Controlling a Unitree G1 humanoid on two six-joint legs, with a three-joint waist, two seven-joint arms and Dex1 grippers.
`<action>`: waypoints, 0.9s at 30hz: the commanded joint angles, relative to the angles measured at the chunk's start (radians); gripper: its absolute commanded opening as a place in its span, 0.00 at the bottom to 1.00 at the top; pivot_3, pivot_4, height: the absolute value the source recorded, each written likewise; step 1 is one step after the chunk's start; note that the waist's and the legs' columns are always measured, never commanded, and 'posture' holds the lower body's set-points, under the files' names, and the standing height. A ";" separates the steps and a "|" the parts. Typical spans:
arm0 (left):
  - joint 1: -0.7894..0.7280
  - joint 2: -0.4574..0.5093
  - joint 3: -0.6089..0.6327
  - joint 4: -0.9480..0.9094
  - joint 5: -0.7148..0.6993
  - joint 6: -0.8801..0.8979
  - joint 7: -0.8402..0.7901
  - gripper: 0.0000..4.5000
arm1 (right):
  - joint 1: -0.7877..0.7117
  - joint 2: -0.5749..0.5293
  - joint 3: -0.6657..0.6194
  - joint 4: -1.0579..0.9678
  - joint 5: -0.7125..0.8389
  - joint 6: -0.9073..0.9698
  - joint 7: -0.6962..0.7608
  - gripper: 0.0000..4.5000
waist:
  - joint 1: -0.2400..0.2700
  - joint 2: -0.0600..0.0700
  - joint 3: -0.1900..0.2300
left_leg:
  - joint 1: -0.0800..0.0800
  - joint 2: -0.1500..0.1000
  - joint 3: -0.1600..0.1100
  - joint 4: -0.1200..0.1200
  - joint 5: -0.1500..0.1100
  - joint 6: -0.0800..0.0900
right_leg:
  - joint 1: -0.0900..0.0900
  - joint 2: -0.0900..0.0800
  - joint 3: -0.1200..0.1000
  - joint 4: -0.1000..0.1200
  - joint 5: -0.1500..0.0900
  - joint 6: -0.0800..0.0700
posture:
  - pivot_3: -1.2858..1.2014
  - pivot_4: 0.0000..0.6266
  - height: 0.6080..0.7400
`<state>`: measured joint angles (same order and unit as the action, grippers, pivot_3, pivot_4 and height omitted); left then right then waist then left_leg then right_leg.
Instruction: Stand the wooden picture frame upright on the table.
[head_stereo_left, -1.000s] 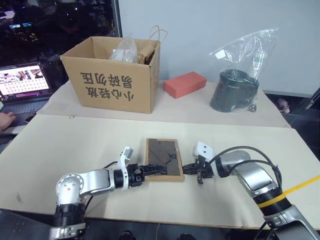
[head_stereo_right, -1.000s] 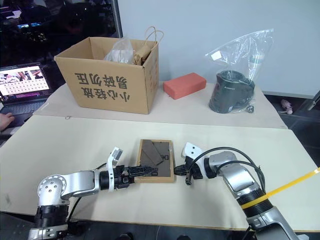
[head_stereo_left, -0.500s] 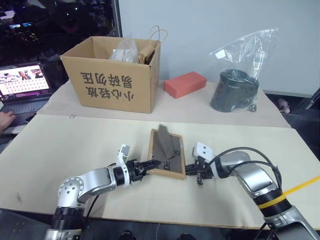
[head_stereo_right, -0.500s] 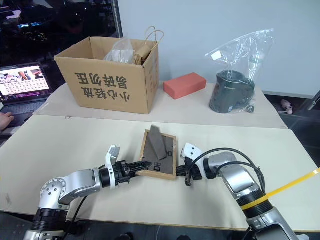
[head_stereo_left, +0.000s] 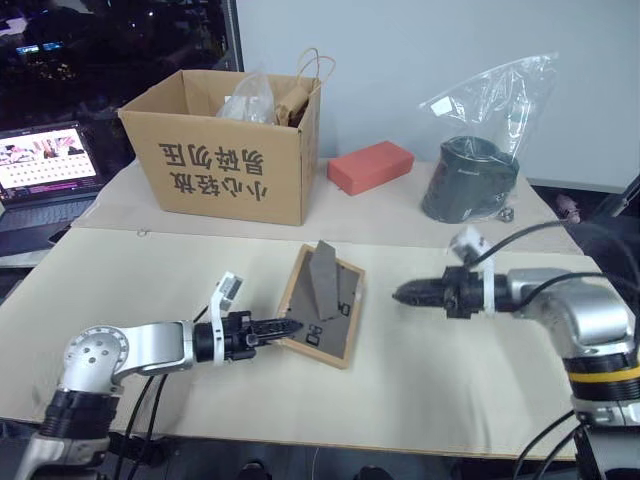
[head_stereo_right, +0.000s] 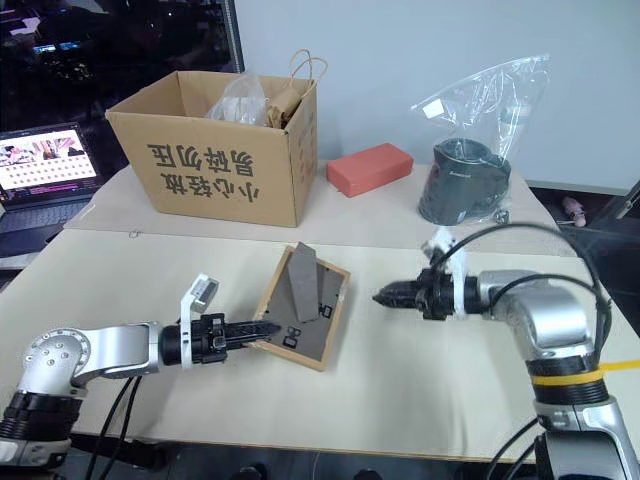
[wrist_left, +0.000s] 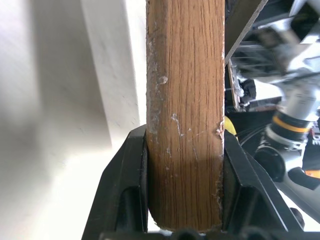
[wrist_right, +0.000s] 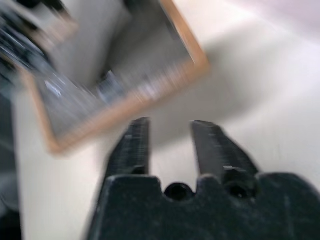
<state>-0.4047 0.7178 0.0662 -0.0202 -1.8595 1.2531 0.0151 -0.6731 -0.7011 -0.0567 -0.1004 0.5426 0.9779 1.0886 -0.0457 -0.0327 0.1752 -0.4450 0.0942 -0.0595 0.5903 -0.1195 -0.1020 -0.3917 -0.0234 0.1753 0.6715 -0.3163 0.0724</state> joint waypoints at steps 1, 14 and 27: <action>-0.035 -0.005 0.000 -0.007 0.008 -0.006 -0.044 0.25 | -0.037 0.060 -0.010 -0.043 0.070 0.043 -0.051 0.68 | 0.001 0.000 0.000 | 0.000 0.000 0.000 0.000 0.000 0.000 | 0.000 0.000 0.000 0.000 0.000 0.000 | 0.52 0.24 0.82; -0.060 -0.053 -0.025 0.012 0.036 -0.019 -0.039 0.25 | -0.052 0.212 0.162 -0.014 0.094 -0.010 -0.018 0.98 | 0.003 0.000 0.000 | -0.012 0.000 0.000 0.001 0.001 0.000 | -0.013 0.000 0.000 0.004 0.002 -0.002 | 0.52 0.24 0.82; -0.118 0.009 -0.016 0.158 -0.053 0.045 -0.086 0.25 | -0.001 0.103 0.130 -0.012 0.067 -0.068 -0.004 0.98 | 0.002 0.000 0.000 | -0.012 0.000 0.000 0.001 0.001 -0.001 | -0.013 0.000 0.000 0.006 0.001 -0.002 | 0.52 0.24 0.82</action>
<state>-0.4859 0.7117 0.0207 0.1312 -1.8606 1.2915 -0.0434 -0.6795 -0.5821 0.0946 -0.1191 0.6331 0.9519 1.0977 -0.0441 -0.0325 0.1754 -0.4565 0.0942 -0.0600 0.5918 -0.1183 -0.1029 -0.4048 -0.0233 0.1748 0.6772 -0.3149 0.0707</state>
